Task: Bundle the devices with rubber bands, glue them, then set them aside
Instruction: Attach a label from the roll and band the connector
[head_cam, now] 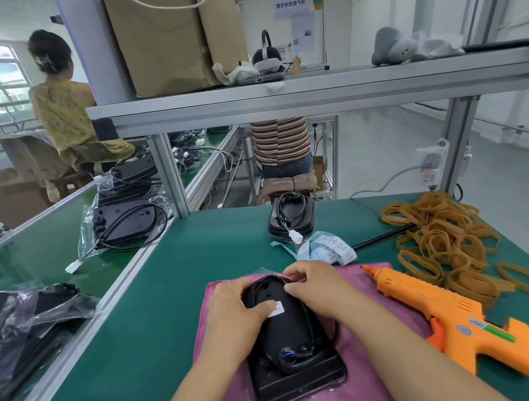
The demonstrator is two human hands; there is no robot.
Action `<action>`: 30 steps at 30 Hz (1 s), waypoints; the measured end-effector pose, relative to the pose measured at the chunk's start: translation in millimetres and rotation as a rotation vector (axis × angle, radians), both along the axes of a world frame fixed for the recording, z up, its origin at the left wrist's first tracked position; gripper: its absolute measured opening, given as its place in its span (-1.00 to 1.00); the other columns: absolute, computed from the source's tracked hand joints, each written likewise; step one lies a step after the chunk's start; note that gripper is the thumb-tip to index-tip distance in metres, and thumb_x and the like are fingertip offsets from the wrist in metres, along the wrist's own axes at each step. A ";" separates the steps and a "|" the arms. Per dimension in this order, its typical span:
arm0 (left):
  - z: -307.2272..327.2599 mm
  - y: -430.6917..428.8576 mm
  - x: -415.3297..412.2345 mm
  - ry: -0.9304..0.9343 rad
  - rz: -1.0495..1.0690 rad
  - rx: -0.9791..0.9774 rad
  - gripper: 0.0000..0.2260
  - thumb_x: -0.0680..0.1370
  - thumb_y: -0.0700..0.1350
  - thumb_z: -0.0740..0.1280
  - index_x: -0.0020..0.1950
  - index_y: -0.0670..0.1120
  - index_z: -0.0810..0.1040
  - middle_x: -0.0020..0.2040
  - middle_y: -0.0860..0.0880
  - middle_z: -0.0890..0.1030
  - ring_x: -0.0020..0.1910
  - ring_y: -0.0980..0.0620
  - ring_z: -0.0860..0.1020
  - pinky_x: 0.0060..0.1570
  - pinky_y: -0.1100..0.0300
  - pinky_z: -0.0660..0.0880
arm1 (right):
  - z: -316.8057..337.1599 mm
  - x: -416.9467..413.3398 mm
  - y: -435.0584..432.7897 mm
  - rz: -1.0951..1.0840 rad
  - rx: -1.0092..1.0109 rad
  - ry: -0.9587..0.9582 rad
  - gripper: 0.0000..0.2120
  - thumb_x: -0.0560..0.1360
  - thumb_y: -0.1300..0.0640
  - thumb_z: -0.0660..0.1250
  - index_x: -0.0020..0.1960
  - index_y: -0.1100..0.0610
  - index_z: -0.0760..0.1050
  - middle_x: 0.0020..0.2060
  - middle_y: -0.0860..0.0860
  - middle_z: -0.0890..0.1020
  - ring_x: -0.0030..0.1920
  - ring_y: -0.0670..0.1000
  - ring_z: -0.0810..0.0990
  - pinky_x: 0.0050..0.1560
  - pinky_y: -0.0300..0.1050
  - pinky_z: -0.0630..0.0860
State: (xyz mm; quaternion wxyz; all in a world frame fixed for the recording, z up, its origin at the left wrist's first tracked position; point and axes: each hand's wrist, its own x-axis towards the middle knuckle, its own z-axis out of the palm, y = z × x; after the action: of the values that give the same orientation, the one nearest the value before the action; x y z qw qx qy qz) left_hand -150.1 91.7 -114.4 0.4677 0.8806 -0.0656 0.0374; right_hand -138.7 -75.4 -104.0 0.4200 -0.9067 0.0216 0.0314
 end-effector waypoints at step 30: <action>-11.4 -1.6 -5.6 -0.175 0.254 0.178 -0.68 0.47 -0.30 0.24 0.03 0.02 0.69 -0.06 0.05 0.48 0.03 -0.03 0.49 0.10 0.07 0.42 | 49.6 -54.6 -28.0 0.395 -0.381 0.282 -0.59 0.25 0.02 0.64 0.00 -0.06 0.53 -0.15 -0.13 0.60 -0.11 -0.09 0.58 -0.10 -0.18 0.54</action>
State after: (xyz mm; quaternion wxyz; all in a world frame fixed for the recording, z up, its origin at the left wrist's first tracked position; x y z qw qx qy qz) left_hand -155.7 90.1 -125.9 0.3720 0.9131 0.0027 0.1667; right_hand -193.3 -103.4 -54.4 0.2212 -0.9425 -0.0917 0.2333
